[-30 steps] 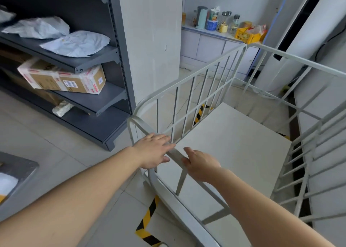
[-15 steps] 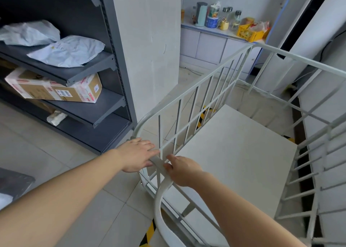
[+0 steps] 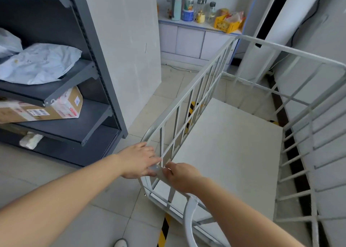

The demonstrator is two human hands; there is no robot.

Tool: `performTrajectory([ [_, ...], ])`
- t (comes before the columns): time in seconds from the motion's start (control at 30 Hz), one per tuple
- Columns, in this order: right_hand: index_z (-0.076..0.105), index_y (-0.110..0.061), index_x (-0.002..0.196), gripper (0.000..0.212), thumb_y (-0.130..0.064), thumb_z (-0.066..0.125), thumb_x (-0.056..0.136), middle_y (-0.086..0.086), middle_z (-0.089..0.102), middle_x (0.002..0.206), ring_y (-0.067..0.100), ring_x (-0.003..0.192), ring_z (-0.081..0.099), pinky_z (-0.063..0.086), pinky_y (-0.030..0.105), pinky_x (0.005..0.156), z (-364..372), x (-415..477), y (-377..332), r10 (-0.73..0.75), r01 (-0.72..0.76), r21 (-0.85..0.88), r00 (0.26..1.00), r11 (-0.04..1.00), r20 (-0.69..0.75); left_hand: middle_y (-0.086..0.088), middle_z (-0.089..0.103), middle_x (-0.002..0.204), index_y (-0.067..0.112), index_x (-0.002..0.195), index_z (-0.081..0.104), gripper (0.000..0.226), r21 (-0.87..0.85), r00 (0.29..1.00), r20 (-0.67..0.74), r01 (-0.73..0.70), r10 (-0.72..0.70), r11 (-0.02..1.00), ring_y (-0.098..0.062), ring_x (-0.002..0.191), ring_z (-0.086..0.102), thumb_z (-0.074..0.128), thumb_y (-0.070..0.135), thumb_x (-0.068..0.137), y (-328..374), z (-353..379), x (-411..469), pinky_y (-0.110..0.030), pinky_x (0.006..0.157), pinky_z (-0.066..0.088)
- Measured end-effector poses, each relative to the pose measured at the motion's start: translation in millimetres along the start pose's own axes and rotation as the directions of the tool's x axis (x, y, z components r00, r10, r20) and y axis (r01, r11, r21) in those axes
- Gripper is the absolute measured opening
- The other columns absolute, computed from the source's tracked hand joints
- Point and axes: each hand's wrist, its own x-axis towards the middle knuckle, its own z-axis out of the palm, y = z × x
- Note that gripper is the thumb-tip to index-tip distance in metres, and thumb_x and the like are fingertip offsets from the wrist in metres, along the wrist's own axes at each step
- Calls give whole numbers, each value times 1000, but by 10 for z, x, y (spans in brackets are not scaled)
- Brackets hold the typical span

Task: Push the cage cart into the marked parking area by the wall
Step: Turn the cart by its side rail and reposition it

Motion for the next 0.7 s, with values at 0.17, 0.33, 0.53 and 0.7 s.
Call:
performTrajectory([
  [0.17,47,-14,89,39,-43,22,99,9,54,92,27,83,49,36,34,70,20,163,-320,106,-108,64,994,992,28,-3,53,127,20,126,48,51,98,986,-28,-161,164,982,-19,131,38,26,55,97,-430,-9,21,-42,117,9],
  [0.33,52,-14,93,47,-48,20,99,14,62,105,32,98,56,34,32,71,119,244,-531,260,-250,159,965,955,-41,-6,47,141,16,124,54,50,201,952,-45,-289,304,936,-22,140,28,30,51,98,-628,-37,69,-44,118,3],
  [0.53,50,-14,103,55,-55,15,96,13,63,109,32,99,57,36,34,70,261,239,-616,352,-336,125,924,934,-147,-7,31,154,14,127,56,57,269,942,-36,-312,333,911,-19,148,8,27,53,98,-760,-58,175,-45,118,0],
  [0.7,52,-14,101,57,-57,14,95,11,63,106,31,96,57,37,35,70,287,242,-639,360,-344,111,911,932,-199,-8,17,160,14,136,47,38,325,945,21,-316,327,892,-20,149,-2,42,19,98,-758,-87,170,-43,120,3],
])
